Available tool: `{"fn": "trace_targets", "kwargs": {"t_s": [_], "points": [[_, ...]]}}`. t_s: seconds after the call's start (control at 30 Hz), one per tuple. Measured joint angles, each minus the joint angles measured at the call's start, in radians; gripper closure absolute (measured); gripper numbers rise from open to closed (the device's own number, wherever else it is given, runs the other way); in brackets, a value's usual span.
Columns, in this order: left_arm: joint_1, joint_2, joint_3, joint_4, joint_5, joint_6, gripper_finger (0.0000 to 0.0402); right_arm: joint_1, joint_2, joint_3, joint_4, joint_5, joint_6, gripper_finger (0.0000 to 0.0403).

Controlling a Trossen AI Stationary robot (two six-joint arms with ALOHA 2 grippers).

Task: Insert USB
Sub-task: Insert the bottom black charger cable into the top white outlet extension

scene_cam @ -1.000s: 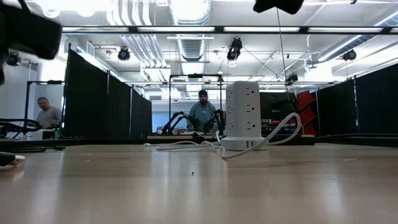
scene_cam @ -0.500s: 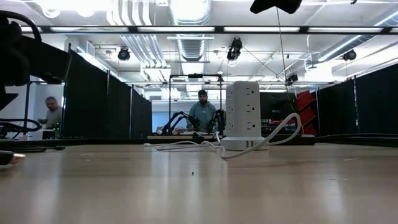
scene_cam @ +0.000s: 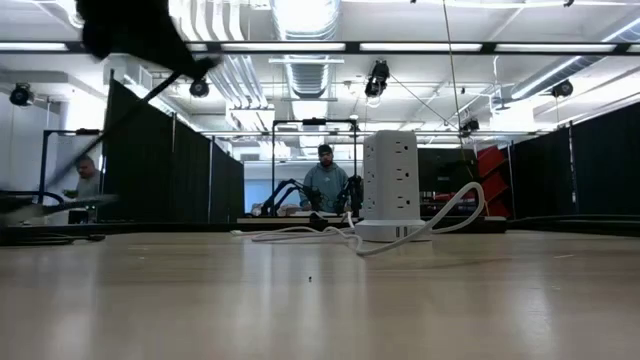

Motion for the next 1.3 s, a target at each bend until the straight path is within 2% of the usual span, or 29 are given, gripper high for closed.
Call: {"fn": "trace_targets", "kwargs": {"t_s": [0.13,0.27,0.37,0.47,0.6,0.77,1.07,1.3], "points": [[0.033,-0.084,0.0,0.178,-0.022,0.293,0.0381,-0.014,0.016,0.0,0.207,0.001,-0.12,0.0185],[0.035,-0.133,-0.001,0.472,-0.015,0.71,0.0381,-0.019,0.042,0.0,0.46,-0.01,-0.278,0.0186],[0.035,-0.149,-0.001,0.677,0.068,1.033,0.0381,-0.022,0.059,0.0,0.611,-0.016,-0.403,0.0191],[0.041,-0.153,-0.001,0.817,0.165,1.191,0.0381,-0.027,0.067,0.001,0.682,-0.018,-0.463,0.0196],[0.042,-0.153,-0.001,0.918,0.25,1.242,0.0381,-0.03,0.068,0.001,0.688,-0.023,-0.472,0.02],[0.042,-0.153,-0.001,0.986,0.337,1.259,0.0381,-0.029,0.069,0.001,0.689,-0.148,-0.472,0.0199],[0.042,-0.153,-0.001,0.99,0.365,1.229,0.0381,-0.036,0.076,0.001,0.708,-0.14,-0.449,0.0201],[0.097,-0.153,-0.001,1.003,0.481,1.177,0.0381,-0.036,0.089,0.001,0.782,-0.149,-0.446,0.0203]]}}
